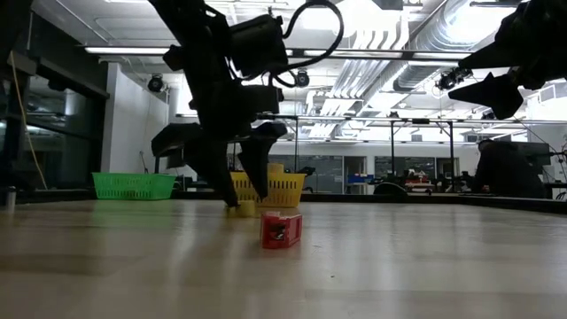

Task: Pick and place Stapler, Stapler remover, tape
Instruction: Put the yellow stapler into the green bin

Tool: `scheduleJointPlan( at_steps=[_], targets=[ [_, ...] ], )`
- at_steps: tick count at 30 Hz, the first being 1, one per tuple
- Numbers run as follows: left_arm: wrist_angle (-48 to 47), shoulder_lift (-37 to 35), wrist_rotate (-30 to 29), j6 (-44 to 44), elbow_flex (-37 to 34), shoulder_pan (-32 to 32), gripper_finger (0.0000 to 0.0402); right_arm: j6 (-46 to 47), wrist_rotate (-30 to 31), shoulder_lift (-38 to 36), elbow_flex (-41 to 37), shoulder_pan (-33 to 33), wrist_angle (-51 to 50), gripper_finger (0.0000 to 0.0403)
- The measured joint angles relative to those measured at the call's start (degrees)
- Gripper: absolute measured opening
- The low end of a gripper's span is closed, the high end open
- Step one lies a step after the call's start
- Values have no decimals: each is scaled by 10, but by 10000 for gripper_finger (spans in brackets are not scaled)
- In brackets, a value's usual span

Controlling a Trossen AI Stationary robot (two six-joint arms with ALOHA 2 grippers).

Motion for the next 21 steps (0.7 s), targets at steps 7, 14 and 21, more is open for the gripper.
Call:
scheduleJointPlan(
  at_steps=[7,14,21],
  targets=[
    [-29,-10,0,-140,7,0,239,0,0,0,0,0,0,307],
    [-66,-13,0,-390,69,0,239,0,0,0,0,0,0,307],
    [-69,-13,-16,-803,90,0,239,0,0,0,0,0,0,307]
  ],
)
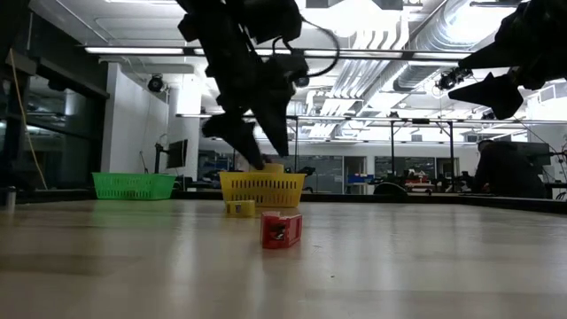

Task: Pick and place Stapler, Stapler remover, tape
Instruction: Put the yellow stapler into the green bin

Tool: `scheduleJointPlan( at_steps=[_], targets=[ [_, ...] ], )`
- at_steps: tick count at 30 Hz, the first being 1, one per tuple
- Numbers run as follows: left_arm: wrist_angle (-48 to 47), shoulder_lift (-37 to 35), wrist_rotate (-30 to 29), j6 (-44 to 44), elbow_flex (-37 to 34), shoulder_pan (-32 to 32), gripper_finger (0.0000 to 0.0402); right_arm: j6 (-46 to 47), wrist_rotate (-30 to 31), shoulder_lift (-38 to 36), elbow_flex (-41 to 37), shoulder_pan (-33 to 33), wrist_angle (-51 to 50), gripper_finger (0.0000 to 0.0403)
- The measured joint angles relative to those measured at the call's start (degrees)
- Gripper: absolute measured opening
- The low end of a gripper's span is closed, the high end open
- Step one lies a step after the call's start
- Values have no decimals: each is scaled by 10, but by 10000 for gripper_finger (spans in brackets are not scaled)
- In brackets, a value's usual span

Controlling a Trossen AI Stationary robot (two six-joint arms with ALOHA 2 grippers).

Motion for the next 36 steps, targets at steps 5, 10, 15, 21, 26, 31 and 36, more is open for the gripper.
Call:
scheduleJointPlan(
  at_steps=[5,10,15,21,26,31,36],
  targets=[
    [-13,8,-22,-204,1,-5,239,0,0,0,0,0,0,307],
    [-13,18,-57,-258,2,-9,239,0,0,0,0,0,0,307],
    [-51,36,-66,-271,2,-9,239,0,0,0,0,0,0,307],
    [-55,63,-39,-278,0,-9,239,0,0,3,0,0,0,307],
    [-43,67,-39,-288,0,-9,239,0,-2,7,-1,0,-5,307],
    [-53,68,-41,-291,0,-12,239,0,-1,16,-1,0,-2,307],
    [-54,86,-49,-301,2,-28,239,0,-2,22,0,0,-3,307]
  ],
)
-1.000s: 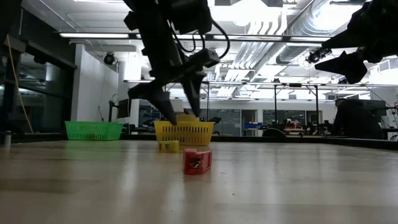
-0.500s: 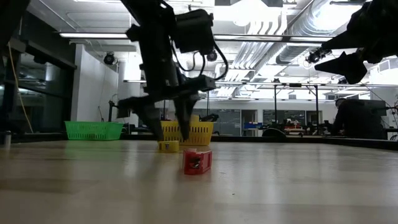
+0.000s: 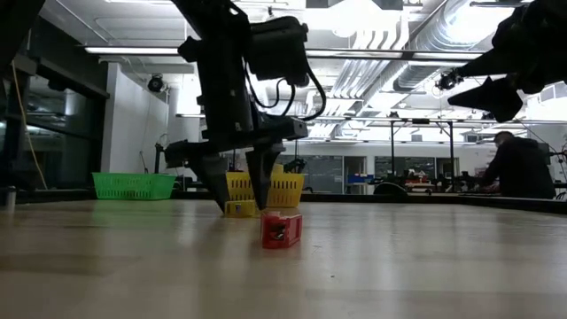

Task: Pick and place Stapler, Stapler remover, tape
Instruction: Put the yellow stapler into the green bin

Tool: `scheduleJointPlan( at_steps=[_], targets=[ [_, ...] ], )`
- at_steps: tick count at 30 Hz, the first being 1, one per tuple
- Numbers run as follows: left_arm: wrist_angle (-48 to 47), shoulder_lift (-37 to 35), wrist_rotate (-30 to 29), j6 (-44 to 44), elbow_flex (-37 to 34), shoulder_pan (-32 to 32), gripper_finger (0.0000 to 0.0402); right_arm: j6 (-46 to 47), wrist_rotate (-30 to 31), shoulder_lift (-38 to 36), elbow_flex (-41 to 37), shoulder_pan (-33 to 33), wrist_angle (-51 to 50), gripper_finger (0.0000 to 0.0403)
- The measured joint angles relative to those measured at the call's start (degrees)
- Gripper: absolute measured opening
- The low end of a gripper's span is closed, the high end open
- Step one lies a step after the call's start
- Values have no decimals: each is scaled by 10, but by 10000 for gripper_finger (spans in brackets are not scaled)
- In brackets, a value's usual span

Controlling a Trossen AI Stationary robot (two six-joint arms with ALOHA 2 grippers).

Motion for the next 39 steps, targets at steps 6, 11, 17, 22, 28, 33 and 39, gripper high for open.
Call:
scheduleJointPlan(
  at_steps=[6,11,17,22,28,33,39],
  targets=[
    [0,7,-15,-18,1,-14,238,0,0,0,0,0,-1,307],
    [-7,8,1,-19,0,-14,210,0,0,0,0,0,-1,307],
    [-13,8,12,-17,-1,-14,152,0,0,0,0,0,-1,307],
    [-14,9,36,-15,-1,-14,115,0,0,0,0,0,-1,307],
    [-21,8,54,-11,-1,-13,78,0,0,0,0,0,-1,307],
    [-22,6,79,-1,-1,-14,52,0,0,0,0,0,-1,307],
    [-61,-19,92,7,-5,-9,52,0,0,0,0,0,-1,307]
  ],
)
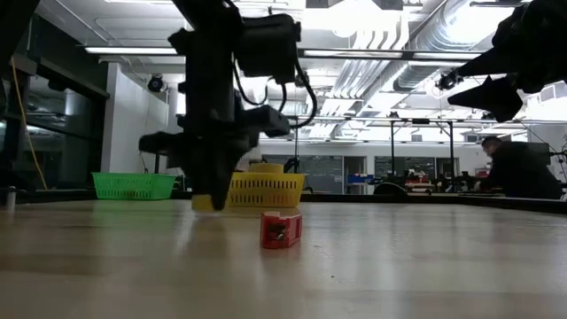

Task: Pick and place Stapler, Stapler remover, tape
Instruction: Put the yellow stapler into the green bin

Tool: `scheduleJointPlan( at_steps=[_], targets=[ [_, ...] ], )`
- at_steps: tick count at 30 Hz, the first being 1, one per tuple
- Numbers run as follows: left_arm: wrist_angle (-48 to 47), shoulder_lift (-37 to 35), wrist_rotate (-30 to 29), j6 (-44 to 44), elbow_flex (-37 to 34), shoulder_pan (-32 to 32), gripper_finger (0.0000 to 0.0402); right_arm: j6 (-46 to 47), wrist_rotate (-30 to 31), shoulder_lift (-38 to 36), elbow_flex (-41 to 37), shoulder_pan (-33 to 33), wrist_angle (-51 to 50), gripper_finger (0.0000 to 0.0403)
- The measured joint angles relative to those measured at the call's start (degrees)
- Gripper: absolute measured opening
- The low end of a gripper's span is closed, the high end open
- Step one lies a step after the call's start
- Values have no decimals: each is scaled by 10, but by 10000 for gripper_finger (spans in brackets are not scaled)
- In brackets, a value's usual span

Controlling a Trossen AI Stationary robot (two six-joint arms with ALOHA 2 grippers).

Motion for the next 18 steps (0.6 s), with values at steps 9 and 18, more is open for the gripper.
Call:
scheduleJointPlan(
  at_steps=[9,18],
  targets=[
    [-110,-67,-51,4,2,26,52,0,0,7,1,0,-1,307],
    [-203,-135,-112,-6,2,70,52,0,1,12,1,0,0,307]
  ],
)
